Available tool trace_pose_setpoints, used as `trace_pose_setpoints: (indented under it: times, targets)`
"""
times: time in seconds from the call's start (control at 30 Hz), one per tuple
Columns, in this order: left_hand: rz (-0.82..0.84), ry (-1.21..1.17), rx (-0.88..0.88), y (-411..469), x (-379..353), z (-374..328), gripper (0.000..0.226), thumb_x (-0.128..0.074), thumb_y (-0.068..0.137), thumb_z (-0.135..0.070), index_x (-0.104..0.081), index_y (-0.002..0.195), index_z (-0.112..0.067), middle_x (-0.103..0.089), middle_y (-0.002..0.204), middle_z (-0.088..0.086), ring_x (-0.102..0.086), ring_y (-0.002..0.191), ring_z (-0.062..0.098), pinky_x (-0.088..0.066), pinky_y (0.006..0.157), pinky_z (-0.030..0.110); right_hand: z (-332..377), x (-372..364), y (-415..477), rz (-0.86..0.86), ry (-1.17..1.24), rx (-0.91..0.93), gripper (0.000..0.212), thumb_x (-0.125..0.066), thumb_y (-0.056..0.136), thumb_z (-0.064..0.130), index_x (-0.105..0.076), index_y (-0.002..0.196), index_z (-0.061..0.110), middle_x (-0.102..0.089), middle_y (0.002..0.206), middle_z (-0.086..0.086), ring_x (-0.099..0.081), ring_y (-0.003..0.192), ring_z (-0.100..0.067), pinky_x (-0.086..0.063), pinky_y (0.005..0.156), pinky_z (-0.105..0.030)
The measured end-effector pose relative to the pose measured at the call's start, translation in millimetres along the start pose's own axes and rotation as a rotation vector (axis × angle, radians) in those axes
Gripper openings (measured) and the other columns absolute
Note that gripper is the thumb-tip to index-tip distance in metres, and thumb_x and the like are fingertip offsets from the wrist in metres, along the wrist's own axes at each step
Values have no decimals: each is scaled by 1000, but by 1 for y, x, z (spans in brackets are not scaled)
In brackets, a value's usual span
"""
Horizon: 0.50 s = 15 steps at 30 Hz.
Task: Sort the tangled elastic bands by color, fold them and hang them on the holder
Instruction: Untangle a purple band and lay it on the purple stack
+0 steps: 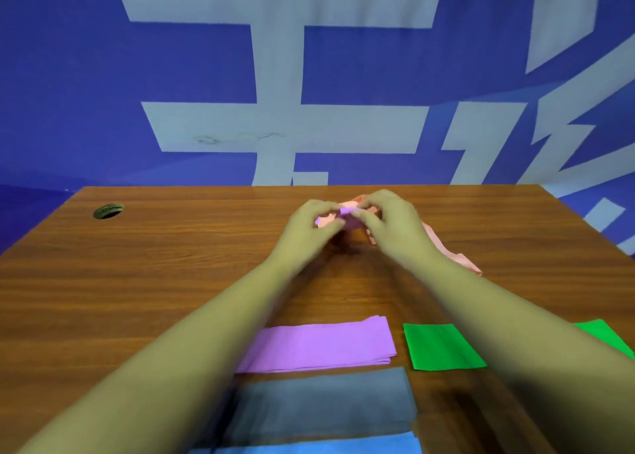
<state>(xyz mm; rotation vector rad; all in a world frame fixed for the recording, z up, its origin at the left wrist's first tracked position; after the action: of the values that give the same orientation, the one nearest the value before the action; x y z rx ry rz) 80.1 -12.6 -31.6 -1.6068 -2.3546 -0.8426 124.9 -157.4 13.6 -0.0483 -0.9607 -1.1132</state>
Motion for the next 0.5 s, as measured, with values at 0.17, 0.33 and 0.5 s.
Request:
trace_pose_setpoints:
  times: [0.17, 0.33, 0.5]
  targets:
    - [-100, -130, -43, 17, 34, -74, 19, -59, 95, -15, -69, 110, -10, -71, 106, 0, -63, 97, 9, -43, 77, 7, 47, 51, 20, -121, 180, -17, 11, -64, 90, 27, -70, 89, 18, -71, 79, 6, -69, 78, -16, -56, 79, -42]
    - [-132, -212, -80, 12, 58, -125, 16, -57, 95, -16, -70, 105, -16, -74, 101, -3, -67, 97, 7, -49, 80, 14, 88, 90, 18, -90, 264, 24, 32, -73, 86, 22, -64, 116, 24, -68, 96, 4, -61, 80, -1, -49, 77, -19]
    - [-128, -282, -138, -8, 75, -162, 16, -58, 95, -12, -70, 105, -12, -74, 102, 1, -68, 96, 8, -52, 85, 22, 127, 123, 1, -95, 236, 75, 30, -75, 82, 15, -66, 109, 23, -67, 92, 5, -66, 80, -6, -57, 83, -31]
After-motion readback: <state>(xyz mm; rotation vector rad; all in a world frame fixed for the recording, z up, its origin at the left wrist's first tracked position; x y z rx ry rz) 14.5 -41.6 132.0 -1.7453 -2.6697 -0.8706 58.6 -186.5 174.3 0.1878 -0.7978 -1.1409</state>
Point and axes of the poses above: each hand's wrist, its own y-axis towards the middle knuckle, its own x-axis out of the back of the hand, z = x × y, the point moved 8 cm from there along y, towards the middle knuckle
